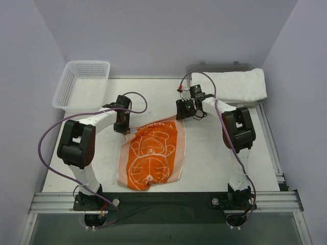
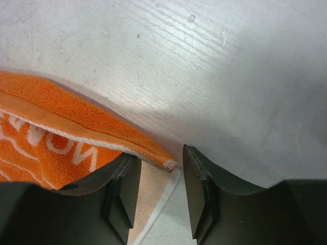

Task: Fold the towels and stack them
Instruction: Flatten out the crumpled towel

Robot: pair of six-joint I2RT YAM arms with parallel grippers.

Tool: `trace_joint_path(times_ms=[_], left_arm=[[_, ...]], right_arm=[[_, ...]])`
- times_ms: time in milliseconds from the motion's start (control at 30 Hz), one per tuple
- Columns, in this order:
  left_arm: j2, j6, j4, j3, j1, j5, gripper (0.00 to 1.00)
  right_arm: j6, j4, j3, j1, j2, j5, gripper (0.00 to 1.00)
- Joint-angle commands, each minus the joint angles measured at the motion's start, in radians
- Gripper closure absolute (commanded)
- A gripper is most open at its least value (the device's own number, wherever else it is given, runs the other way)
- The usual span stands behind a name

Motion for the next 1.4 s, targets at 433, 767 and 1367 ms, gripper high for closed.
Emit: trace_joint_path(times_ms=[433,767,1367], left_arm=[[-0.15,0.044,0.051,0.026,0.007,-0.071,1.0],[-0.354,0.127,0.008,0.296,0.007,-0.125,1.0],[-0.551,0.142,-0.156,1.085,-0.039,-0.029,1.0]], right_arm=[[0.035,0.067,0.005,-0.054,-0.113,-0.146,1.0],[0.164,0.011,0.138,-0.072,-0.424,-0.104,1.0],[0.298,-0.025,0.394,-0.094,-0.87,-0.169,1.0]])
